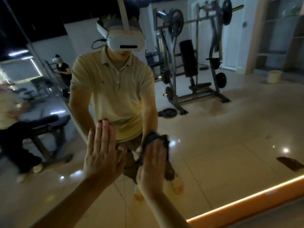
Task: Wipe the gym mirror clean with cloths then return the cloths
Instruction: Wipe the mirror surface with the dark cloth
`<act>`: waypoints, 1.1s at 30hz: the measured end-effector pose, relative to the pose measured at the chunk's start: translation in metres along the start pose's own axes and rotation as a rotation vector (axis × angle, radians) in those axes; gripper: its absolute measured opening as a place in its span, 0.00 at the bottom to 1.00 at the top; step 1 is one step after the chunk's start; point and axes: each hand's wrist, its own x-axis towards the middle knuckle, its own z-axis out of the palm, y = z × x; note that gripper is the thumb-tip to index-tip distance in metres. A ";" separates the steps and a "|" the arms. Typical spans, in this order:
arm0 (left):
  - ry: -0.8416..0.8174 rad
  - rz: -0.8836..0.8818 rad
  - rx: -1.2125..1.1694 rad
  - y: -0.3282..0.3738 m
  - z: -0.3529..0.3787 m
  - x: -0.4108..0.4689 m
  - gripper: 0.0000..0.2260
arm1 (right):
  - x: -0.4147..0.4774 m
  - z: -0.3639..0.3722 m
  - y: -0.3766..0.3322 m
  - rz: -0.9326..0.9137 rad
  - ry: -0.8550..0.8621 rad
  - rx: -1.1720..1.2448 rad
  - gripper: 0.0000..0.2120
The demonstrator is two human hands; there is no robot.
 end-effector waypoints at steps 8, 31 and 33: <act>-0.015 -0.003 -0.016 -0.003 0.002 0.001 0.38 | 0.038 -0.063 0.132 -0.136 -0.014 -0.272 0.34; 0.114 -0.035 0.034 0.003 0.007 0.002 0.37 | 0.120 -0.080 0.161 0.036 0.335 -0.090 0.38; 0.143 -0.059 0.022 0.010 0.006 0.001 0.34 | 0.112 -0.060 0.135 0.048 0.357 -0.043 0.39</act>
